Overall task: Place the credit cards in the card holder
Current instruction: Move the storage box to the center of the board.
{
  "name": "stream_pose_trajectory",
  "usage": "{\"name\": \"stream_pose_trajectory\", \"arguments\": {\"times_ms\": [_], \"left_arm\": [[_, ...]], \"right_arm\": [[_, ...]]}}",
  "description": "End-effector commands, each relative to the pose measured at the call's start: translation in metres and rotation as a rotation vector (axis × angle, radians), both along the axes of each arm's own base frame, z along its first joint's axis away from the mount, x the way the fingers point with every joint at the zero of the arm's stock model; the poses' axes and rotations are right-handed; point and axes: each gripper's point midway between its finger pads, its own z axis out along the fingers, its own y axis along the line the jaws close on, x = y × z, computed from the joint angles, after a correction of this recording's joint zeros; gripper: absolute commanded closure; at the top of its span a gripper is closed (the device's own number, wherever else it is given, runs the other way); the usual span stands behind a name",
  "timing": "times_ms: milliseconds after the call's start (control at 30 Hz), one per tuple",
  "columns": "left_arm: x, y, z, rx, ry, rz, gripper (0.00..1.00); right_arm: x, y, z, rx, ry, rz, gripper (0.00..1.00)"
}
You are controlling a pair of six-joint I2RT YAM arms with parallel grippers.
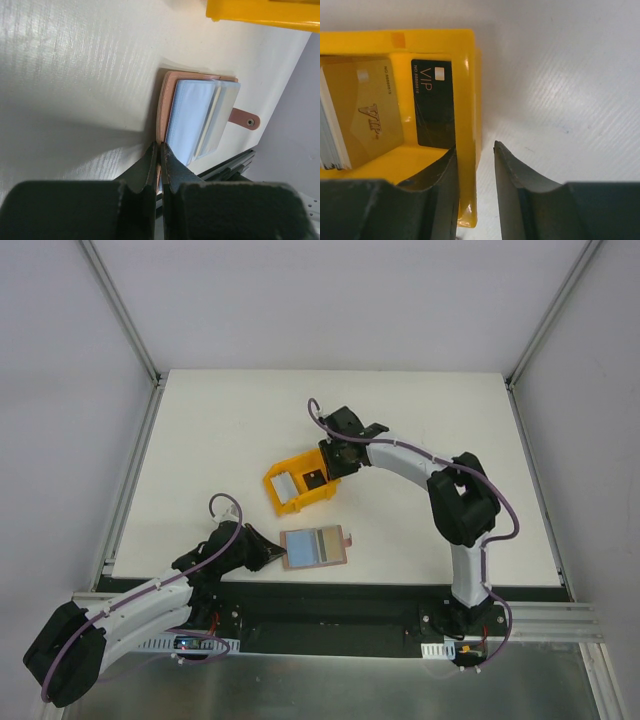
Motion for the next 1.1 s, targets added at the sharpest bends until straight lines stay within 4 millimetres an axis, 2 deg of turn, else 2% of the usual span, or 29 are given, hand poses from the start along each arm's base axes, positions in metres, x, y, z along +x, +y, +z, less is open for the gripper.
{"name": "stream_pose_trajectory", "arguments": {"times_ms": [0, 33, 133, 233, 467, 600, 833, 967, 1067], "left_arm": [[-0.005, 0.009, -0.017, 0.038, 0.03, 0.018, 1.0], [-0.006, 0.01, -0.017, 0.039, 0.031, 0.016, 1.0], [-0.006, 0.009, -0.017, 0.039, 0.03, 0.014, 1.0], [-0.006, 0.01, -0.018, 0.041, 0.031, 0.011, 1.0], [-0.007, 0.01, -0.018, 0.044, 0.033, 0.008, 1.0], [-0.006, 0.009, -0.017, 0.044, 0.027, 0.005, 1.0], [-0.005, 0.007, -0.014, 0.058, 0.015, -0.016, 1.0], [-0.003, 0.006, -0.012, 0.074, -0.001, -0.037, 1.0], [-0.003, 0.006, -0.013, 0.095, -0.008, -0.055, 1.0]], "right_arm": [[0.0, -0.019, 0.024, -0.006, -0.069, 0.015, 0.69], [0.001, -0.029, 0.024, -0.034, -0.092, 0.0, 0.71], [-0.004, -0.041, 0.023, -0.054, -0.11, 0.017, 0.76], [-0.003, -0.059, 0.022, -0.103, -0.13, 0.007, 0.78], [-0.005, -0.088, 0.019, -0.114, -0.108, -0.041, 0.77], [-0.003, -0.094, 0.029, -0.096, -0.122, -0.063, 0.72], [0.003, -0.083, 0.075, 0.016, -0.173, -0.073, 0.55], [-0.006, -0.064, 0.097, 0.142, -0.154, -0.055, 0.43], [-0.015, -0.047, 0.103, 0.249, -0.11, -0.037, 0.39]]}}
